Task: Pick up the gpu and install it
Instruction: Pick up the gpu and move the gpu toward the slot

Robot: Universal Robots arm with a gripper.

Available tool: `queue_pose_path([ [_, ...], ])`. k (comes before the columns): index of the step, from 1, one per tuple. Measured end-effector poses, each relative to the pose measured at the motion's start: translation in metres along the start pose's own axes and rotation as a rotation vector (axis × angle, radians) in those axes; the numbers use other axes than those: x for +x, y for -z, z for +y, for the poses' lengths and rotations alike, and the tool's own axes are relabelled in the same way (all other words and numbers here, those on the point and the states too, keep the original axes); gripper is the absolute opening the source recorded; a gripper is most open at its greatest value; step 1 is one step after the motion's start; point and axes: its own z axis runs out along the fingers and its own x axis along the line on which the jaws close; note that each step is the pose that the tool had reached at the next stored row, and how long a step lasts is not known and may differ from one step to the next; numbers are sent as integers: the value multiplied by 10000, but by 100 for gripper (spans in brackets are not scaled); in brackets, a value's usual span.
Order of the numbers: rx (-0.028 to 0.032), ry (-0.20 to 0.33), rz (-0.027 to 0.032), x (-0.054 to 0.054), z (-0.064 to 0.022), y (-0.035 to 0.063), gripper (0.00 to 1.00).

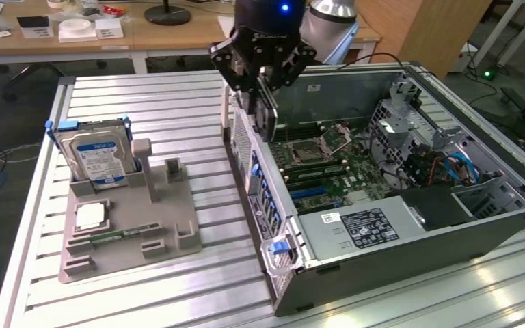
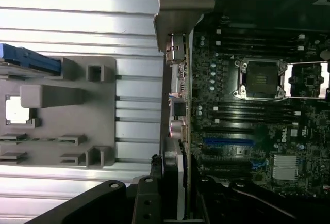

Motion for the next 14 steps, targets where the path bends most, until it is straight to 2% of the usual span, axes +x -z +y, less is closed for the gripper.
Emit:
queue_pose_path([
  [14,1,2,1,-637,-18,-3,29],
])
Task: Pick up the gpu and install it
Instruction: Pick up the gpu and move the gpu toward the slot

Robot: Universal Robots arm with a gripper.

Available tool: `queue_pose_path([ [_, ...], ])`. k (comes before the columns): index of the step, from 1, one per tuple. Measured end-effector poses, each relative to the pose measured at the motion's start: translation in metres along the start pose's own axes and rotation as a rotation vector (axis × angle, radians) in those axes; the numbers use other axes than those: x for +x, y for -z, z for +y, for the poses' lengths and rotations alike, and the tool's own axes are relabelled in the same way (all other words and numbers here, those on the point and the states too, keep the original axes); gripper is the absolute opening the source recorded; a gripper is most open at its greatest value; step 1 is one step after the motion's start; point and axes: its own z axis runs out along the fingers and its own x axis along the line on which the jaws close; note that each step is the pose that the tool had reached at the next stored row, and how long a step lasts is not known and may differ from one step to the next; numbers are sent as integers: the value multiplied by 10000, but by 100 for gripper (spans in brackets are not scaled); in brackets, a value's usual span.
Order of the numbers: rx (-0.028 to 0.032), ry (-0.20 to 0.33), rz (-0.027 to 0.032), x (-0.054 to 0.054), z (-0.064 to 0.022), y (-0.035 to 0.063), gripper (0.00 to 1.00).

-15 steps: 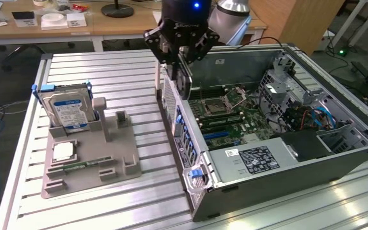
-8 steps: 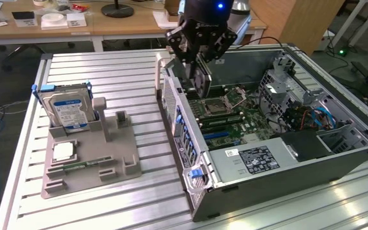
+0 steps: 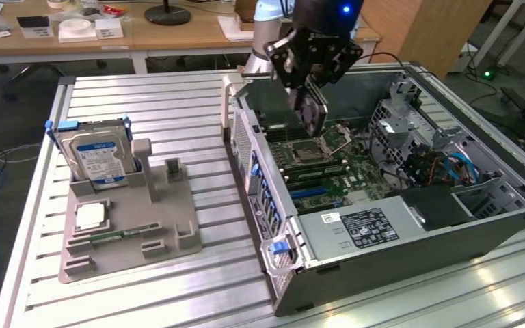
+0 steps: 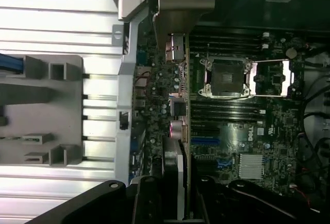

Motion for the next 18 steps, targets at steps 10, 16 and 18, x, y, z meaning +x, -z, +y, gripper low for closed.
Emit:
queue_pose_path([
  [10,0,-1,0,-452,-13,-4,29],
  [16,-1,-2,0,-725,-20,-7,29],
  [18,0,-1,0,-818,-23,-8,29],
])
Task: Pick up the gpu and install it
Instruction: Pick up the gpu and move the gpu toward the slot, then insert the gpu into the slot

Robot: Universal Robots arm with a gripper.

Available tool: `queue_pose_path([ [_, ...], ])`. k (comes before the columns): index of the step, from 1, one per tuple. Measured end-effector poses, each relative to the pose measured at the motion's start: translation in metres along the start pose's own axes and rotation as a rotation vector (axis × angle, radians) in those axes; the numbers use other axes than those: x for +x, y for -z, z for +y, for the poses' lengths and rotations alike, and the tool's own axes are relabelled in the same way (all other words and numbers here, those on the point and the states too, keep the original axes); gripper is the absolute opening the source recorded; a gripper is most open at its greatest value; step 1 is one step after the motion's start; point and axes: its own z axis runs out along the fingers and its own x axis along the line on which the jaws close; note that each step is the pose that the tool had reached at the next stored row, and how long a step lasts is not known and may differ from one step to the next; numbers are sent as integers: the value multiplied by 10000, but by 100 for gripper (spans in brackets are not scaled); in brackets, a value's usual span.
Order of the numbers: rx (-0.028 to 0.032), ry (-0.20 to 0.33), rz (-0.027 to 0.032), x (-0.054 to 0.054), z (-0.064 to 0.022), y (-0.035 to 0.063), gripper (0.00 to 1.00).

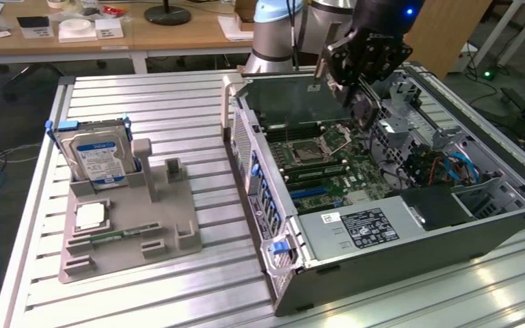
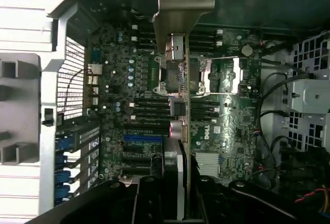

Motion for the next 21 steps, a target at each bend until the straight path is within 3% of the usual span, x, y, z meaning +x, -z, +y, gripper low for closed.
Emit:
queue_pose_path([
  [9,2,1,2,-388,-11,-6,29],
  [21,-1,1,0,-392,-11,-7,29],
])
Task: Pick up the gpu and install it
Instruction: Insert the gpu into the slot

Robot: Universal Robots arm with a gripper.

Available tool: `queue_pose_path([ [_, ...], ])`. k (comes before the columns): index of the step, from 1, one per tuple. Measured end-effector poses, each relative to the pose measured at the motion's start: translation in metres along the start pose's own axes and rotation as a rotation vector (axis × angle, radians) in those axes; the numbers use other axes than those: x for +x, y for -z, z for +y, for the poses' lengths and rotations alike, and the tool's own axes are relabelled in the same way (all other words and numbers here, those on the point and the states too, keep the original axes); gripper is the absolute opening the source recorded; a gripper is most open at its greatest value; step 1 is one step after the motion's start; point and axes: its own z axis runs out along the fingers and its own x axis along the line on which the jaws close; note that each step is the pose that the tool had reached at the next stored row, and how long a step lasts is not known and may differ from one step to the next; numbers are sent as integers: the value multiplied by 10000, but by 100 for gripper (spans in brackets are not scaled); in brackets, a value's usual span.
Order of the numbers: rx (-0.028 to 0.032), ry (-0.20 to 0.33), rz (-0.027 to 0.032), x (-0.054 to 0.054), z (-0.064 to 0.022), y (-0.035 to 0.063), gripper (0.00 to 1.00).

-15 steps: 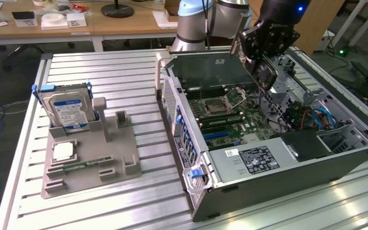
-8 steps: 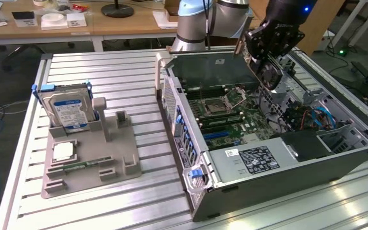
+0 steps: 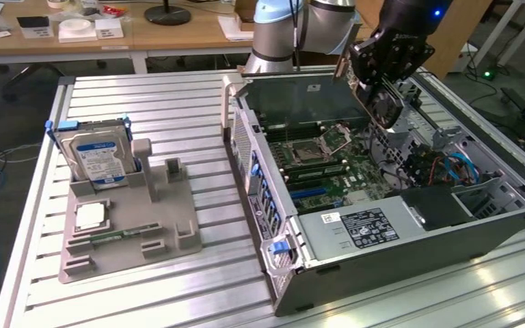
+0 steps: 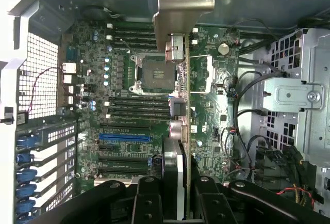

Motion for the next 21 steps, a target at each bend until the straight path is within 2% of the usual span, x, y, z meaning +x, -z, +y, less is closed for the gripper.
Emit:
queue_pose_path([
  [4,0,21,0,0,0,0,29],
  [7,-1,266,13,1,0,1,29],
  [21,1,2336,115,0,0,0,29],
])
